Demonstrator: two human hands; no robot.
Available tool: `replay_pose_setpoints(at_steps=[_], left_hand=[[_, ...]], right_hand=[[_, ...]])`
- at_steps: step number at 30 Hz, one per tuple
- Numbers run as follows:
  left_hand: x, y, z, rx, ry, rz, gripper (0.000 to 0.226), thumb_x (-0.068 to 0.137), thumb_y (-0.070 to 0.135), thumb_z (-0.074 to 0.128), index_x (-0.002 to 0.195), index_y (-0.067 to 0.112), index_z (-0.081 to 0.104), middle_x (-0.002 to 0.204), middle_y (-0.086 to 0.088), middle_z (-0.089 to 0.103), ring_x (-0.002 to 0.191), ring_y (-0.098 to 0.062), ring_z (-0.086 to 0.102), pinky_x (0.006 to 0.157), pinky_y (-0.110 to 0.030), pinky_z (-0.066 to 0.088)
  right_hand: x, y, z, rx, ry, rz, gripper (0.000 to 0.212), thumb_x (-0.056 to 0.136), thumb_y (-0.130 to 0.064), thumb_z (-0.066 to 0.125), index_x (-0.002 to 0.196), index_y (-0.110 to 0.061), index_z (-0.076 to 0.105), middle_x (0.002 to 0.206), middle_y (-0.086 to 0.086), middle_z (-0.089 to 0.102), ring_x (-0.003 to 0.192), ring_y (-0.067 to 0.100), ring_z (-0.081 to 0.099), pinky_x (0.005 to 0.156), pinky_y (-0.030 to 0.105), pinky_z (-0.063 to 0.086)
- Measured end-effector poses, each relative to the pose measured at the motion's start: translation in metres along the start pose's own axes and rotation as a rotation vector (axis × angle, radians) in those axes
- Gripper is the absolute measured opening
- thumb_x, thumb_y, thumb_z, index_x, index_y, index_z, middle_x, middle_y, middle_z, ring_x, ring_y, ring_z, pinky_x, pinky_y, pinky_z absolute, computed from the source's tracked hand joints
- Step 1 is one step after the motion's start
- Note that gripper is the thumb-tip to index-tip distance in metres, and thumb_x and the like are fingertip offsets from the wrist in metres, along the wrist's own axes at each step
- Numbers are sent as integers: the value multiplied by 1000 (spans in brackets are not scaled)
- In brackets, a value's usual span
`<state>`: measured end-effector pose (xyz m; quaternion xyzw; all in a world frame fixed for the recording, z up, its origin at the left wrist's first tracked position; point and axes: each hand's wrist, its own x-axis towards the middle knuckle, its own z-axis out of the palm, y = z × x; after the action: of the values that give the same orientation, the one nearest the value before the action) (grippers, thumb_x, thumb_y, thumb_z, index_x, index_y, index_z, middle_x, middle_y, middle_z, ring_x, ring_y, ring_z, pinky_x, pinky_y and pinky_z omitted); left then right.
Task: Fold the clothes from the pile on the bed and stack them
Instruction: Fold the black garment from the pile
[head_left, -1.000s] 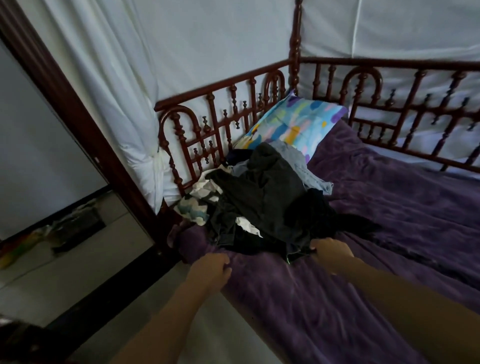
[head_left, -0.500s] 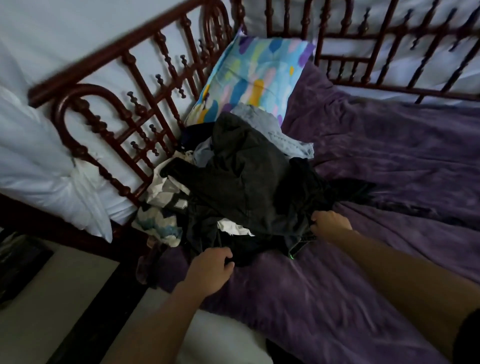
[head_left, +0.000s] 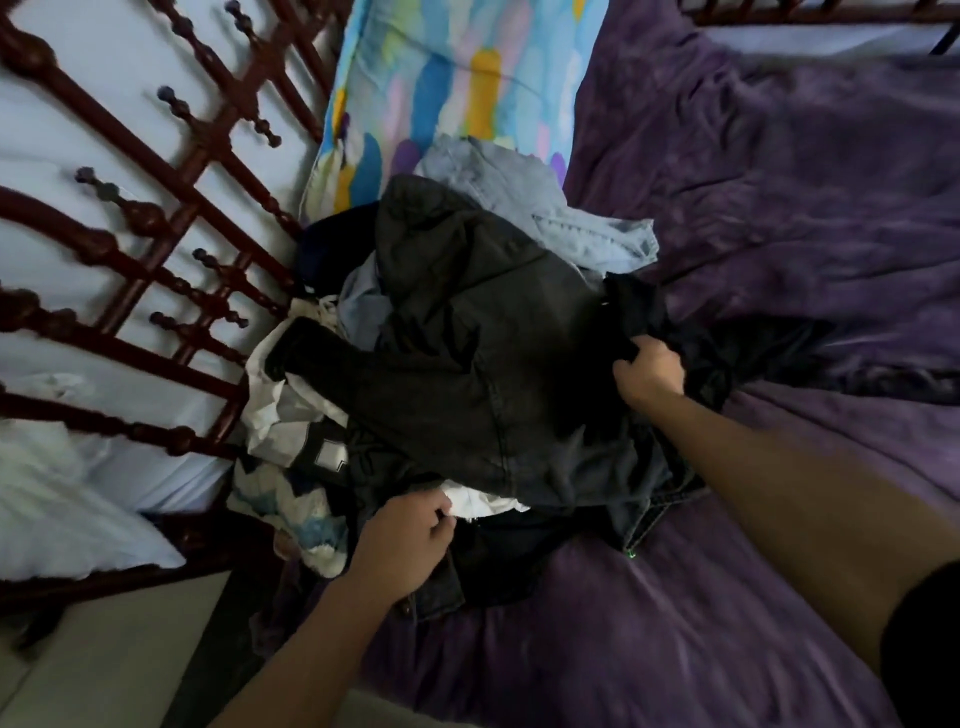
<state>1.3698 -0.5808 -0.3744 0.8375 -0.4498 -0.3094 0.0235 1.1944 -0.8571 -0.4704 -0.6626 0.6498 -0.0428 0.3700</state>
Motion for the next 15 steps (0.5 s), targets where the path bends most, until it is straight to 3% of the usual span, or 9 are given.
replay_pose_setpoints(at_steps=[3, 5, 9, 11, 13, 15], left_hand=[[16, -7, -21, 21, 11, -13, 16, 91, 28, 59, 102, 21, 67, 82, 3, 67, 83, -16, 64, 73, -30, 50], [27, -12, -38, 11, 16, -17, 19, 91, 26, 61, 106, 18, 66, 77, 4, 65, 78, -15, 63, 72, -29, 49], [47, -14, -61, 30, -23, -11, 17, 91, 26, 61, 103, 14, 65, 82, 0, 64, 81, -20, 63, 68, -30, 48], [55, -11, -63, 68, -68, 11, 22, 92, 27, 59, 110, 15, 62, 100, -4, 64, 93, -24, 62, 75, -32, 50], [63, -7, -58, 130, -65, 87, 37, 92, 31, 58, 127, 20, 53, 120, -4, 54, 108, -24, 56, 84, -34, 49], [70, -3, -46, 197, -48, 216, 59, 89, 40, 60, 141, 25, 38, 136, -3, 41, 124, -23, 43, 94, -38, 46]], right_hand=[[-53, -29, 3, 140, 37, -247, 39, 84, -15, 60, 123, -12, 62, 117, 16, 66, 109, 33, 61, 94, 35, 45], [-101, -35, 13, 199, -49, -470, 40, 81, -13, 58, 121, -12, 64, 116, 12, 65, 107, 30, 62, 93, 32, 45], [-177, -5, 51, -71, -345, -729, 48, 76, -16, 50, 123, -21, 60, 117, 5, 56, 109, 26, 54, 86, 37, 50], [-194, 19, 66, -287, -462, -713, 49, 82, -17, 49, 130, -26, 56, 127, 4, 51, 116, 25, 47, 91, 36, 46], [-203, 43, 72, -395, -557, -581, 46, 85, -22, 49, 130, -30, 55, 136, 0, 46, 124, 23, 43, 97, 31, 42], [-205, 58, 73, -314, -470, -377, 43, 85, -24, 51, 127, -28, 57, 132, 0, 49, 125, 22, 46, 95, 29, 42]])
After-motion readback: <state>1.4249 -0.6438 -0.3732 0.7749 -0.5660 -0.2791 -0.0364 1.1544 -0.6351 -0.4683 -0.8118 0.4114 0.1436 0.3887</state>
